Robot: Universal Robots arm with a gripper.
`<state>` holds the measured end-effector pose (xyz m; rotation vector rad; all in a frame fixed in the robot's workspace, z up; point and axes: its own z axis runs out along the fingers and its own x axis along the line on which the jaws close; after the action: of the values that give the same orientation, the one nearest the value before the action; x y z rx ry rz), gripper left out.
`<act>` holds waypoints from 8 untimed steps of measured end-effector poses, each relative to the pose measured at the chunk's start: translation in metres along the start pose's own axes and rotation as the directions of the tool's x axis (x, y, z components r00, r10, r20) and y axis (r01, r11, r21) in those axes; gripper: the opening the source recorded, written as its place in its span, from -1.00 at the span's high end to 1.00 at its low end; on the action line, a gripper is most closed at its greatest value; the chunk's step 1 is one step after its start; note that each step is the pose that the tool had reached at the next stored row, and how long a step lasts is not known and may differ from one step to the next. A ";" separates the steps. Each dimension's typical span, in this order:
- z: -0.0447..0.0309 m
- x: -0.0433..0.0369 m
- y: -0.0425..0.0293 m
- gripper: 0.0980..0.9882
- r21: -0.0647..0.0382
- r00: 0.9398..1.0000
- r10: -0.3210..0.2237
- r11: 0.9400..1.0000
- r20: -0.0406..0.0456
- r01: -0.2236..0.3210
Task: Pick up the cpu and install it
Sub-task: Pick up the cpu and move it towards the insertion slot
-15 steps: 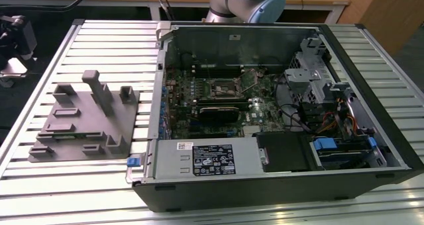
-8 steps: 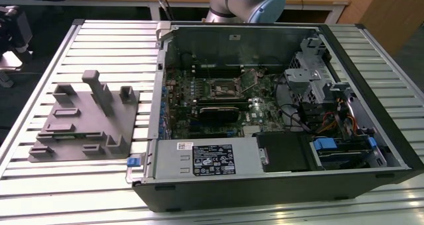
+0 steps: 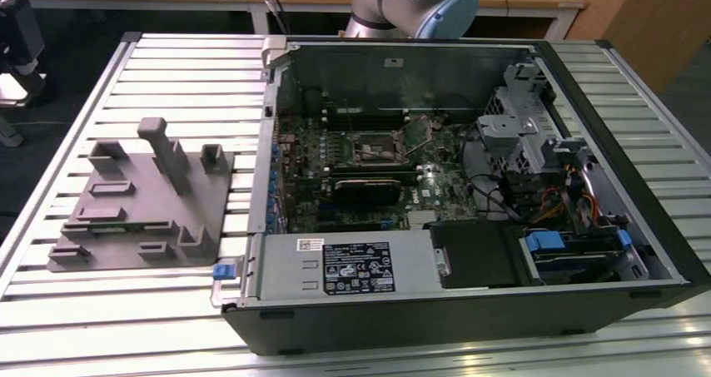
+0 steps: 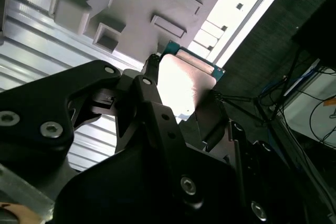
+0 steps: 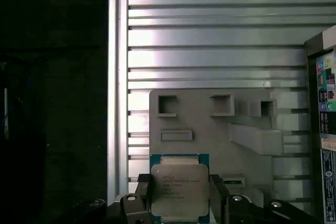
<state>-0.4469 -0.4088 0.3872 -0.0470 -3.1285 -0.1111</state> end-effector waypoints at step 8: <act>-0.0003 -0.0106 0.0003 0.02 0.000 1.000 0.000 1.000 0.000 0.000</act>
<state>-0.4363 -0.4088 0.3873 -0.0470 -3.1284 -0.1119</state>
